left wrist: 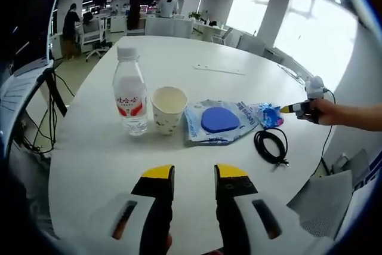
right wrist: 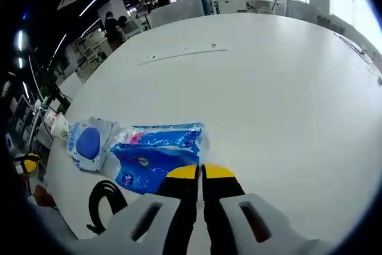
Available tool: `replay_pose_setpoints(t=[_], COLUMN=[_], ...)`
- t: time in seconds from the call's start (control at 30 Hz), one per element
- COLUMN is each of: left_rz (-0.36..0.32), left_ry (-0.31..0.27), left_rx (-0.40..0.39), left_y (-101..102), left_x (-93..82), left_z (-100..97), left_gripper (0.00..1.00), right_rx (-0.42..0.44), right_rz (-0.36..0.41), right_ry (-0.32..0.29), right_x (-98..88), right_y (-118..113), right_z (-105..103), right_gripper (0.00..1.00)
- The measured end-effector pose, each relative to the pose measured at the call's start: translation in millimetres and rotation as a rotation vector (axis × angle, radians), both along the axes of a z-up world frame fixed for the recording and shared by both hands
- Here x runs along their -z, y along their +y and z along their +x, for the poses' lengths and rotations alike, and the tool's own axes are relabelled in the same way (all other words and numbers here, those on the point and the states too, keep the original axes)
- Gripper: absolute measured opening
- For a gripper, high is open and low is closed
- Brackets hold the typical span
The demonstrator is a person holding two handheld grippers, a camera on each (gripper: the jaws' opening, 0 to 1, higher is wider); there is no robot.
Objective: Arrange the tabletop items into an orderly group along one side of the table until the central work area is clear of visible clutter.
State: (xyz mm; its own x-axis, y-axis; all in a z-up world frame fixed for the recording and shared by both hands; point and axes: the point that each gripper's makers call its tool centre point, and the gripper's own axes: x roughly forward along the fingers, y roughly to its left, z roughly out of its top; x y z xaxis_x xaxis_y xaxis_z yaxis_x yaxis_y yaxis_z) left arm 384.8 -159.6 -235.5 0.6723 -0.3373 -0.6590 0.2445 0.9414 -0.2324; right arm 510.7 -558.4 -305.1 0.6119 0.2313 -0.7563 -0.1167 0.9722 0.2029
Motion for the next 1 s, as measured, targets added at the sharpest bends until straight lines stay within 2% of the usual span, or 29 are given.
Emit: replay_pose_setpoints(t=[0.33, 0.67, 1.0], left_rz=[0.005, 0.005, 0.006], left_ry=[-0.01, -0.019, -0.03], left_rx=[0.001, 0.01, 0.023], left_y=[3, 2, 2], left_x=[-4.5, -7.6, -11.5], left_z=[-0.9, -2.9, -6.2], left_gripper=[0.25, 0.26, 0.26], right_rx=[0.009, 0.001, -0.016], right_rz=[-0.003, 0.009, 0.003], right_ry=[0.007, 0.008, -0.006], right_x=[-1.6, -8.5, -19.7], right_y=[0, 2, 1], right_z=[-8, -10, -12], right_gripper=[0.01, 0.07, 0.09])
